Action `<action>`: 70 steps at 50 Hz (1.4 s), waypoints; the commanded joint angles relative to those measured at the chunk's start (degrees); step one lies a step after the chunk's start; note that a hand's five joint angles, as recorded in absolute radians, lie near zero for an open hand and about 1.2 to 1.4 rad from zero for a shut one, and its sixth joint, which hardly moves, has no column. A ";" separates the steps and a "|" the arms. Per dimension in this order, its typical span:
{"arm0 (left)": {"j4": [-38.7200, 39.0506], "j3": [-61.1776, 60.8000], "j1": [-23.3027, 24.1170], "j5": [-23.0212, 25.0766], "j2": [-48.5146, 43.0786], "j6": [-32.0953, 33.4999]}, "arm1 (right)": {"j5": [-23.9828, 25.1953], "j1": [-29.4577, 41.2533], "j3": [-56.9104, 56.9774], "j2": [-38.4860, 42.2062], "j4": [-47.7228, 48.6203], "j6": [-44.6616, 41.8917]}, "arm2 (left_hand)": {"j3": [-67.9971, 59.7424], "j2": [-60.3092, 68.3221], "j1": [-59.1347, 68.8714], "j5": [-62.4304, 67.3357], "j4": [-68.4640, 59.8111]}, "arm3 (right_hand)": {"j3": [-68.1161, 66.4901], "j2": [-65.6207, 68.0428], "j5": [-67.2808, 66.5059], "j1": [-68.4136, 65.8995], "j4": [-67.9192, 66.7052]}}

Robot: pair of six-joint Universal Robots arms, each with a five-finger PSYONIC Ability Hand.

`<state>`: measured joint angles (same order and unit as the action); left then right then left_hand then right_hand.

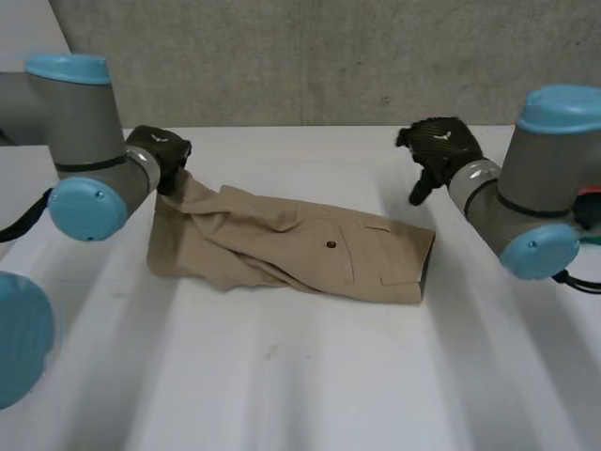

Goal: Fold the laundry.

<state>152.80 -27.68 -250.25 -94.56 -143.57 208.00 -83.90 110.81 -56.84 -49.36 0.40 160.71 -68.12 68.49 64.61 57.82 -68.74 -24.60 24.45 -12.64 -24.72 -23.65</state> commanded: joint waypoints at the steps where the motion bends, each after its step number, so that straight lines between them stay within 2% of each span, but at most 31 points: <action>1: 3.47 -14.58 -0.15 0.34 11.98 -0.05 | 10.32 0.28 16.83 10.41 -16.47 4.87 | -11.88 11.51 15.39 12.18 -11.26 | -3.40 3.54 -5.35 -3.27 -4.34; 6: 6.63 -23.62 0.28 1.21 20.33 0.30 | 13.49 0.98 28.42 18.67 -24.21 5.84 | -11.88 11.51 15.39 12.18 -11.26 | -6.60 6.74 -8.56 -6.48 -7.55; 10: 7.78 -28.46 0.99 3.14 23.94 0.39 | 13.58 1.42 33.35 22.63 -25.28 6.10 | -11.88 11.51 15.39 12.18 -11.26 | -6.60 6.74 -8.56 -6.48 -7.55; 21: 10.59 -33.84 1.52 3.68 25.89 0.39 | 13.32 2.39 35.04 27.21 -25.10 6.46 | -11.88 11.51 15.39 12.18 -11.26 | -9.95 10.10 -11.91 -9.83 -10.90; 24: 11.30 -34.19 1.16 3.68 25.97 0.30 | 12.36 2.39 35.13 27.30 -25.01 6.37 | -11.88 11.51 15.39 12.18 -11.26 | -27.23 27.37 -29.18 -27.10 -28.17; 25: 11.38 -34.46 1.08 3.68 26.15 0.30 | 12.09 2.48 35.04 26.95 -24.58 6.45 | -11.88 11.51 15.39 12.18 -11.26 | -40.78 40.92 -42.74 -40.65 -41.73; 27: 11.38 -34.55 0.90 3.68 26.15 0.21 | 11.91 2.48 34.87 26.34 -24.14 6.80 | -11.88 11.51 15.39 12.18 -11.26 | -55.34 55.48 -57.30 -55.22 -56.29; 35: 11.82 -34.72 -0.50 3.85 26.76 -0.14 | 12.18 1.78 29.34 19.84 -25.88 5.23 | -11.88 11.51 15.39 12.18 -11.26 | -55.40 55.55 -57.36 -55.28 -56.35; 42: 11.91 -33.06 -1.65 4.73 24.84 -0.23 | 11.30 -0.68 12.12 4.82 -33.27 -7.68 | -11.88 11.51 15.39 12.18 -11.26 | -55.40 55.55 -57.36 -55.28 -56.35; 45: 12.53 -30.51 -2.26 6.57 21.76 -0.23 | 9.46 -1.83 6.05 -0.99 -29.86 -8.84 | -11.88 11.51 15.39 12.18 -11.26 | -55.40 55.55 -57.36 -55.28 -56.35; 49: 12.53 -23.15 -3.05 8.68 15.10 -0.22 | 5.77 -2.01 -1.32 -4.77 -18.02 -2.79 | -11.88 11.51 15.39 12.18 -11.26 | -55.40 55.55 -57.36 -55.28 -56.35; 57: 11.83 -6.89 -3.06 8.95 2.00 0.21 | 1.55 -1.04 -8.63 -4.96 -4.29 -0.58 | -11.88 11.51 15.39 12.18 -11.26 | -55.40 55.55 -57.36 -55.28 -56.35; 65: 10.25 7.09 -3.32 9.74 -8.03 0.21 | -1.09 0.28 -9.09 -0.66 5.21 -0.32 | -11.88 11.51 15.39 12.18 -11.26 | -55.40 55.55 -57.36 -55.28 -56.35; 68: 8.58 9.66 -3.32 9.66 -9.01 0.30 | -1.18 -0.07 -7.33 0.14 5.40 0.65 | -11.88 11.51 15.39 12.18 -11.26 | -14.13 14.27 -16.09 -14.01 -15.08; 69: 7.01 10.45 -3.23 9.57 -8.83 0.30 | -1.01 -0.51 -5.67 0.58 4.87 1.96 | -11.88 11.51 15.39 12.18 -11.26 | -8.51 8.65 -10.46 -8.38 -9.45; 70: 6.21 10.45 -3.23 9.74 -8.57 0.30 | -0.75 -0.86 -4.70 0.76 4.35 2.93 | -11.88 11.51 15.39 12.18 -11.26 | -8.45 8.59 -10.41 -8.33 -9.40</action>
<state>162.85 -21.52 -253.55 -84.97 -150.75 208.19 -84.64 110.88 -66.01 -50.66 4.84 160.75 -68.30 68.62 64.61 57.81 -68.74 -43.80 43.10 -34.58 -43.12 -45.05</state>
